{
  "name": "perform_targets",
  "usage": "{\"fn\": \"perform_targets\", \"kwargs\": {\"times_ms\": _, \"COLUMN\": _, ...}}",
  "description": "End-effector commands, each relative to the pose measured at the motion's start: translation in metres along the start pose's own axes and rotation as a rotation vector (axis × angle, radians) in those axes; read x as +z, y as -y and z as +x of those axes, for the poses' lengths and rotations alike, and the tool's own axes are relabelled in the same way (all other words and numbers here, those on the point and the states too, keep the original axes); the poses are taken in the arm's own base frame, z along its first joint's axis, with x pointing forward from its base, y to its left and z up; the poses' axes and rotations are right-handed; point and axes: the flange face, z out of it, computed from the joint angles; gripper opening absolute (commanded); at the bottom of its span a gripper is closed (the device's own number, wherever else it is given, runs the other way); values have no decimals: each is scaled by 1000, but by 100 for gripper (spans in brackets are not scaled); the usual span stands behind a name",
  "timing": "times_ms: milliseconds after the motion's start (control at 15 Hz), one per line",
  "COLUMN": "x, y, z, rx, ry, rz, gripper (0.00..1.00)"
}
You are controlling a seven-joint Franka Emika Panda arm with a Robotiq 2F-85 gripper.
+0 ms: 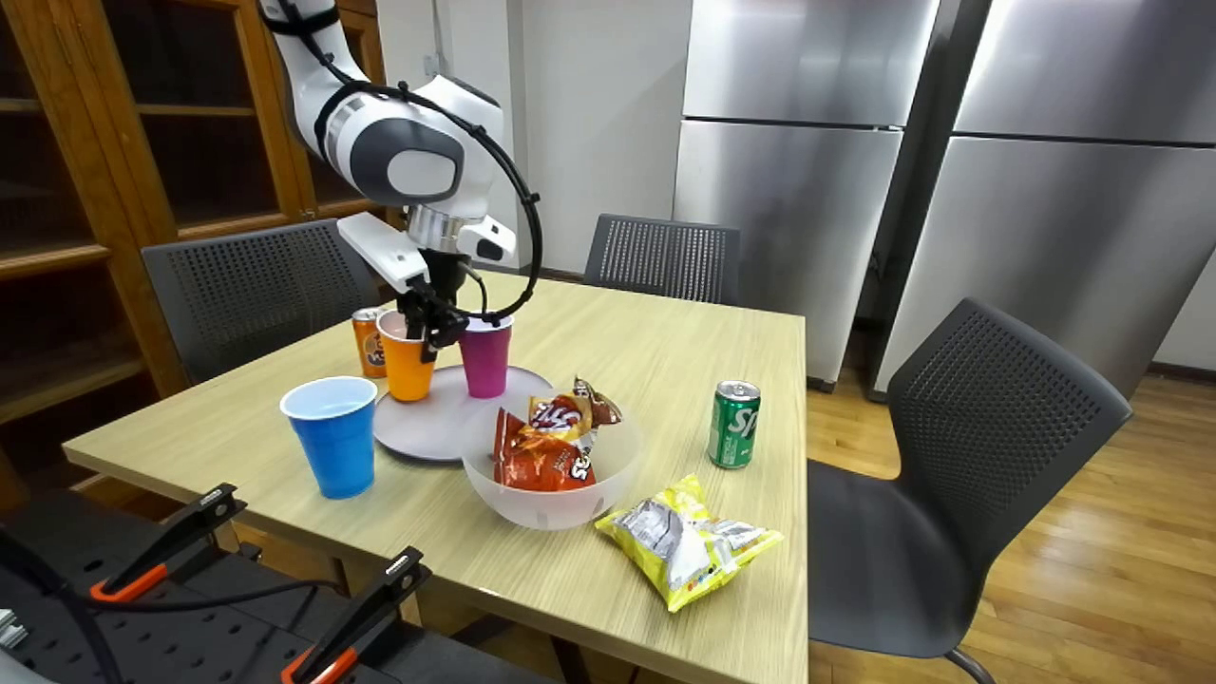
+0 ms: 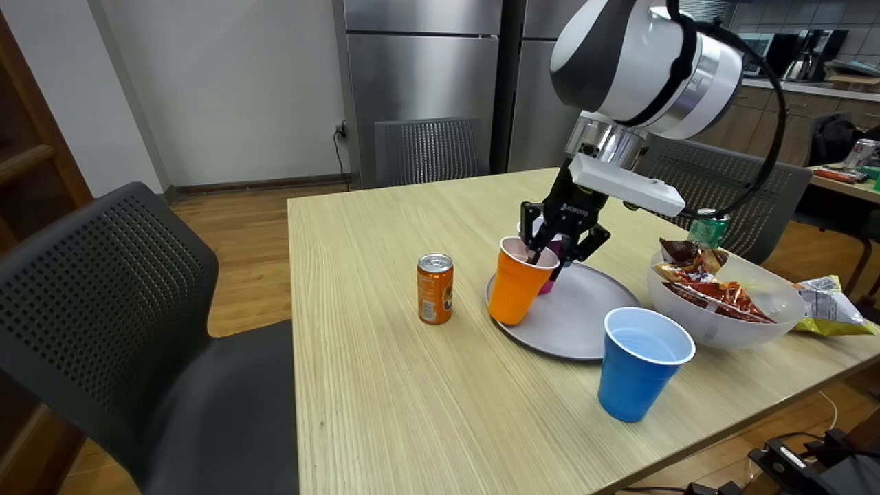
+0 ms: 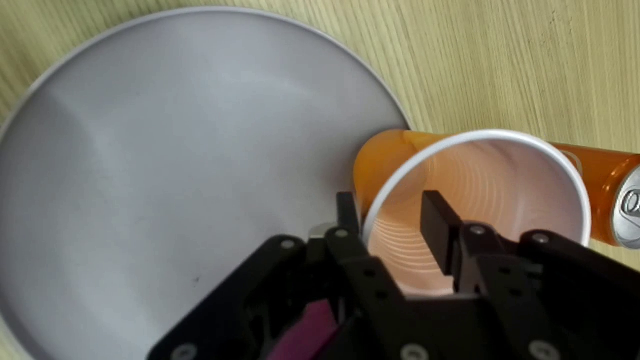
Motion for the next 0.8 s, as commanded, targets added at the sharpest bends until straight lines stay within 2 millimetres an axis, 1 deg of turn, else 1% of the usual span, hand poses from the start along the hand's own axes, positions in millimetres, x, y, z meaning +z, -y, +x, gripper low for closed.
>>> {"fn": "perform_targets", "kwargs": {"times_ms": 0, "x": -7, "y": 1, "z": -7, "rx": -26, "ry": -9, "rz": 10, "gripper": 71}}
{"fn": "perform_targets", "kwargs": {"times_ms": 200, "x": -12, "y": 1, "z": -10, "rx": -40, "ry": -11, "rz": 5, "gripper": 95}}
{"fn": "perform_targets", "kwargs": {"times_ms": 267, "x": -14, "y": 2, "z": -11, "rx": -47, "ry": -11, "rz": 3, "gripper": 99}}
{"fn": "perform_targets", "kwargs": {"times_ms": 400, "x": -14, "y": 4, "z": -13, "rx": -60, "ry": -9, "rz": 4, "gripper": 100}}
{"fn": "perform_targets", "kwargs": {"times_ms": 467, "x": -13, "y": 5, "z": -13, "rx": -67, "ry": -8, "rz": 5, "gripper": 74}}
{"fn": "perform_targets", "kwargs": {"times_ms": 533, "x": -12, "y": 6, "z": -14, "rx": -74, "ry": -6, "rz": 6, "gripper": 75}}
{"fn": "perform_targets", "kwargs": {"times_ms": 600, "x": -11, "y": 7, "z": -14, "rx": -80, "ry": -4, "rz": 9, "gripper": 72}}
{"fn": "perform_targets", "kwargs": {"times_ms": 667, "x": -9, "y": 8, "z": -14, "rx": -85, "ry": -2, "rz": 12, "gripper": 65}}
{"fn": "perform_targets", "kwargs": {"times_ms": 733, "x": -8, "y": 10, "z": -15, "rx": -89, "ry": 0, "rz": 14, "gripper": 56}}
